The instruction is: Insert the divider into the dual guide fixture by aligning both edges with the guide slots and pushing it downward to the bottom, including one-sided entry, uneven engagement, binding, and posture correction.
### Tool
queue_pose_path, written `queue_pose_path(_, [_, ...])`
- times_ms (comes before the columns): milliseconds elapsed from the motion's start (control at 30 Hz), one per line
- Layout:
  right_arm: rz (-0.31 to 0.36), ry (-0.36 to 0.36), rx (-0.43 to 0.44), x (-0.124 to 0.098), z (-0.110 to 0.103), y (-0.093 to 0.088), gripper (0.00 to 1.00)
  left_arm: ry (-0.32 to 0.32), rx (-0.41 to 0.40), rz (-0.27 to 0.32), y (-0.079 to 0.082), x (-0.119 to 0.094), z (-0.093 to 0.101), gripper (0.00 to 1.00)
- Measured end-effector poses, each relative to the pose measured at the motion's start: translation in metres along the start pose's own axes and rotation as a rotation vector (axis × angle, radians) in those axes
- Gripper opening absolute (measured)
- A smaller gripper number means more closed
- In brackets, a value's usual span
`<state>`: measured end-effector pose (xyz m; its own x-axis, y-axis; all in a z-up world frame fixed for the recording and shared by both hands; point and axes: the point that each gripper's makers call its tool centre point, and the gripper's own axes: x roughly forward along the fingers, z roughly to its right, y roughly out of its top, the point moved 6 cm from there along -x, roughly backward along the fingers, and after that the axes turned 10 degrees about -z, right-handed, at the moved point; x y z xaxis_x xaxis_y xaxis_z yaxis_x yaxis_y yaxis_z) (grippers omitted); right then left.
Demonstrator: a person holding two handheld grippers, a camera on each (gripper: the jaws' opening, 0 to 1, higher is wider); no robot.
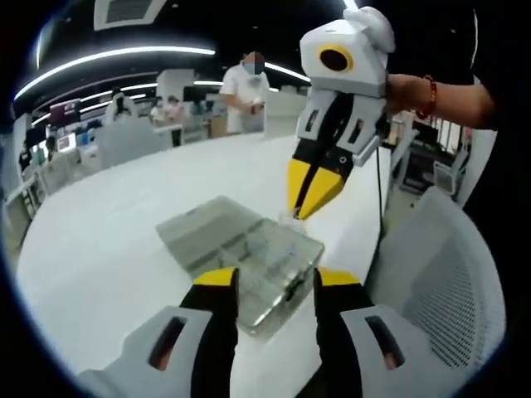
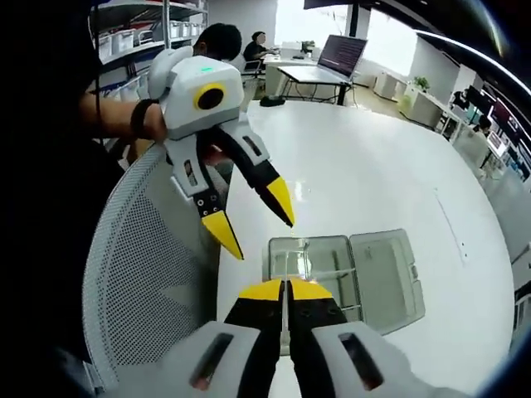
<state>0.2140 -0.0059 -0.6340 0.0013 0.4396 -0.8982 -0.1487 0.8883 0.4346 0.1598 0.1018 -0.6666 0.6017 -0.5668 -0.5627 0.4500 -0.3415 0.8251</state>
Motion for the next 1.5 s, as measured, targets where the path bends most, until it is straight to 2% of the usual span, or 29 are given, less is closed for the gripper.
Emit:
queue_pose_path(300, [-0.037, -0.011, 0.014, 0.000, 0.017, -0.006, 0.00, 0.001, -0.004, 0.006, 0.003, -0.001, -0.002, 0.42])
queue_pose_path(433, [-0.032, -0.013, 0.024, 0.000, 0.020, -0.008, 0.00, -0.013, -0.017, 0.029, 0.006, 0.000, -0.001, 0.50])
queue_pose_path(633, [-0.039, -0.008, 0.036, 0.000, 0.024, -0.009, 0.00, -0.011, -0.006, 0.024, 0.006, 0.001, -0.001, 0.54])
queue_pose_path(1300, [-0.058, 0.027, 0.027, 0.013, 0.036, -0.010, 0.00, 0.030, -0.067, 0.017, -0.007, -0.005, -0.004, 0.74])
queue_pose_path(1500, [-0.049, 0.034, -0.005, 0.018, 0.036, -0.010, 0.00, 0.033, -0.075, 0.005, -0.007, -0.004, -0.005, 0.81])
